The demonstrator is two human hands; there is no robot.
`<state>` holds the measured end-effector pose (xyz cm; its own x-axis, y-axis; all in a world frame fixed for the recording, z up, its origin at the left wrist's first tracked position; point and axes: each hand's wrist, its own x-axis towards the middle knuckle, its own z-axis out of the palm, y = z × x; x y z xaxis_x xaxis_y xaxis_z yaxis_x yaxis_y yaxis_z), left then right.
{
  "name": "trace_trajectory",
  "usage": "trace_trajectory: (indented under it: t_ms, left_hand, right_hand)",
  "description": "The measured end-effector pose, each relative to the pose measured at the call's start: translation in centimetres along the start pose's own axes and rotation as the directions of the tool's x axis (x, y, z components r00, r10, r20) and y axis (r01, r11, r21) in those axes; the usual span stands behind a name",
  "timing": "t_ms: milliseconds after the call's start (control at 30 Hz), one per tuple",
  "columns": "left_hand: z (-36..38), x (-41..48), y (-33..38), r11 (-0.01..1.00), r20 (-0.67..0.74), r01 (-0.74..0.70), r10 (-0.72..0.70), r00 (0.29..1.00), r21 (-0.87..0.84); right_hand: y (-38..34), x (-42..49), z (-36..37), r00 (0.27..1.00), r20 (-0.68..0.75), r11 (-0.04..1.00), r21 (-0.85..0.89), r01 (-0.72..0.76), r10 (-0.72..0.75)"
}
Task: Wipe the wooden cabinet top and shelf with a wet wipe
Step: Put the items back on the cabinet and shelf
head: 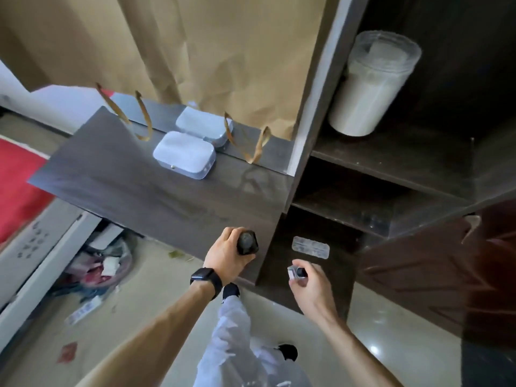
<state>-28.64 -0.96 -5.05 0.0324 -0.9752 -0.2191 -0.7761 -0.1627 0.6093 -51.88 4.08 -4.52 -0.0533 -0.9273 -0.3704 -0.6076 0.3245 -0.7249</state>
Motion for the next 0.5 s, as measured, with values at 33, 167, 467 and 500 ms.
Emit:
trace_trajectory:
  t_ms: [33, 167, 467, 500]
  left_hand:
    - [-0.7, 0.5, -0.7, 1.0, -0.003, 0.009, -0.009, 1.0, 0.0]
    - [-3.1, 3.4, -3.3, 1.0, 0.011, 0.024, -0.024, 1.0, 0.004]
    - [-6.5, 11.6, -6.7, 0.991, 0.241, -0.131, 0.117, 0.963, 0.04]
    - [-6.7, 12.2, -6.9, 0.988, 0.266, -0.15, 0.133, 0.955, 0.043]
  right_hand:
    - [-1.1, 0.6, 0.7, 1.0, 0.006, 1.0, -0.006, 0.002, -0.002]
    - [-5.1, 3.6, 3.5, 1.0, -0.017, 0.997, -0.074, 0.003, -0.004]
    - [-11.6, 10.9, 9.0, 0.993, -0.119, 0.975, -0.22, -0.039, 0.013]
    - [-12.0, 11.4, 9.5, 0.991, -0.13, 0.969, -0.243, -0.052, 0.02]
